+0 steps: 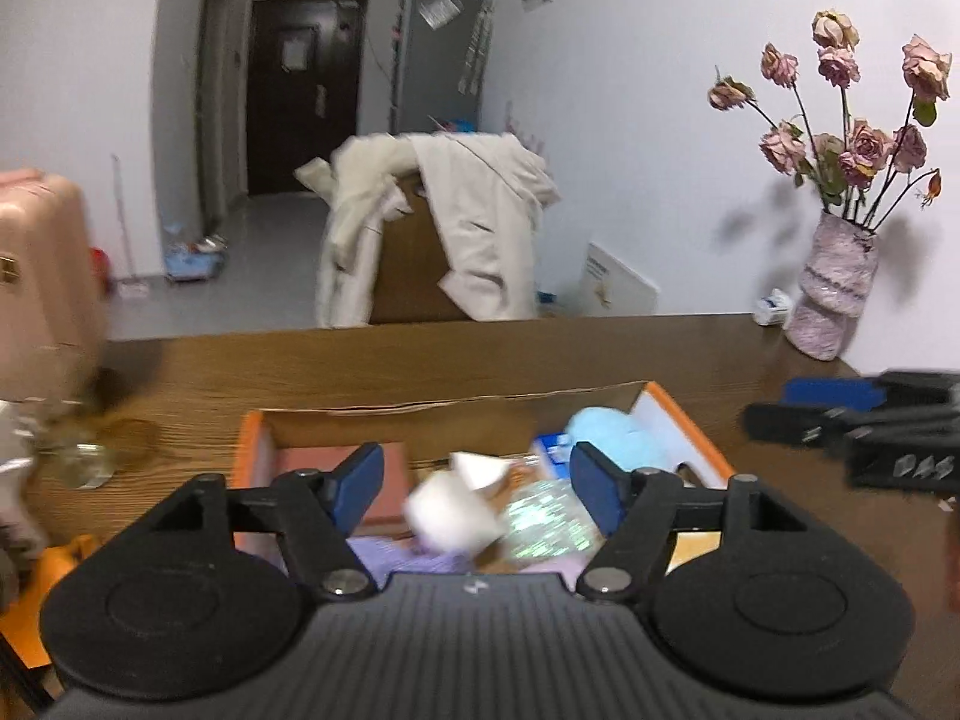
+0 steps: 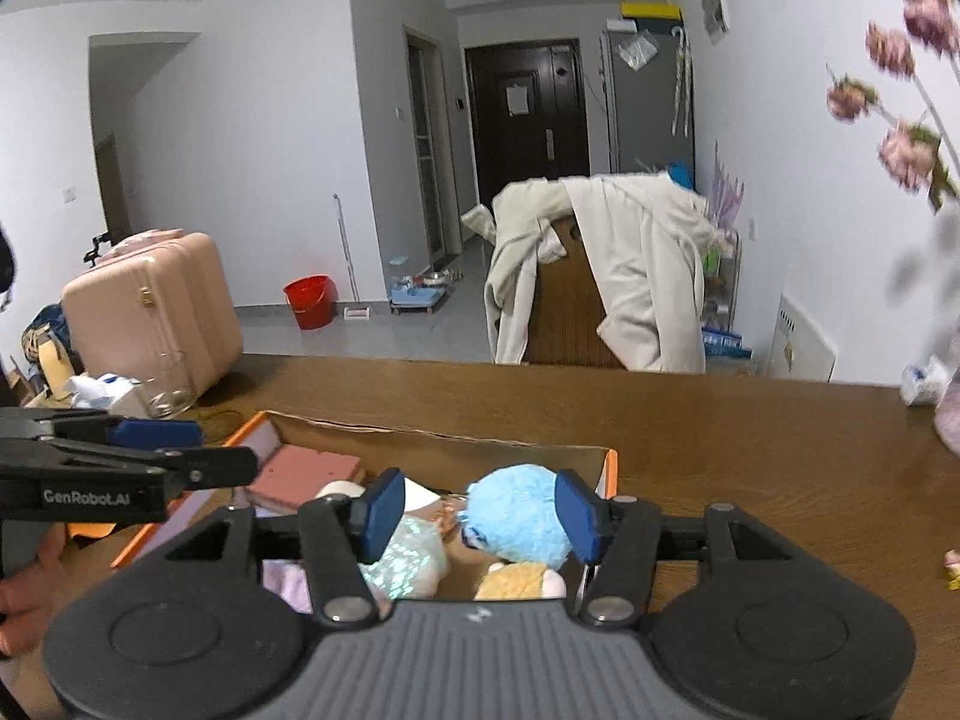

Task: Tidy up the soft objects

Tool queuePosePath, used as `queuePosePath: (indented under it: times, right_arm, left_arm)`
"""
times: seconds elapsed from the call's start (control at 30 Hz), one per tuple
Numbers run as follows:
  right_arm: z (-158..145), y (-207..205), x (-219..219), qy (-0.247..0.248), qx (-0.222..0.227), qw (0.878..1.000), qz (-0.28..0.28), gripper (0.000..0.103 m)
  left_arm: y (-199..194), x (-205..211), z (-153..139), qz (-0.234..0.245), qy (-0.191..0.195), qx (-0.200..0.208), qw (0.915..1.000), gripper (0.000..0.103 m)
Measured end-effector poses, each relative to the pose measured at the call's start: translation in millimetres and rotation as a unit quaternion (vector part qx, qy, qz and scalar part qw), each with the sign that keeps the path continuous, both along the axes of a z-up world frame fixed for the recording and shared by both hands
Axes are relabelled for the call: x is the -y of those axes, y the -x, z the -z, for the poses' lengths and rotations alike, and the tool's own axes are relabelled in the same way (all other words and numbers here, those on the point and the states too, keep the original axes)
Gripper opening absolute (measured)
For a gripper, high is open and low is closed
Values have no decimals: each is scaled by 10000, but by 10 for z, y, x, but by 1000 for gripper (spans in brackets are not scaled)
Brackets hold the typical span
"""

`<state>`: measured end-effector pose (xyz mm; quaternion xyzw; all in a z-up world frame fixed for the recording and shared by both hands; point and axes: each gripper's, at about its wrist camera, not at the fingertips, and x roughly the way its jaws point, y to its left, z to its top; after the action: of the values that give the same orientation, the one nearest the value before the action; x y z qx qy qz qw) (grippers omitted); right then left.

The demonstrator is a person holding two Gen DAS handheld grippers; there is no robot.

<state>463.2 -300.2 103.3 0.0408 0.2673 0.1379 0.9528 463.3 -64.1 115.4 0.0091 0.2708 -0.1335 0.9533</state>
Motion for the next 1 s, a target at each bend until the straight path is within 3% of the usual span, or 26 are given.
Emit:
queuePosePath:
  times: [0.17, 0.33, 0.4, 0.57, 1.0]
  right_arm:
    - [-161, 454, -105, 156, 309, 9994, 38, 72]
    - [-89, 849, -184, -3, 683, 9976, 89, 90]
    - [-19, 971, -229, -58, 899, 9958, 154, 94]
    - [199, 1215, -320, -186, 1479, 9883, 321, 97]
    - [246, 1664, -385, -127, 1641, 9843, 636, 98]
  left_arm:
    - [500, -245, -76, -353, -159, 412, 9984, 83]
    - [923, -463, -68, -677, 161, 884, 9936, 103]
    - [1081, -510, -30, -827, 210, 1160, 9896, 103]
    - [1305, -536, 47, -817, 130, 1304, 9880, 103]
    - [1833, -593, 121, -766, 162, 1613, 9838, 103]
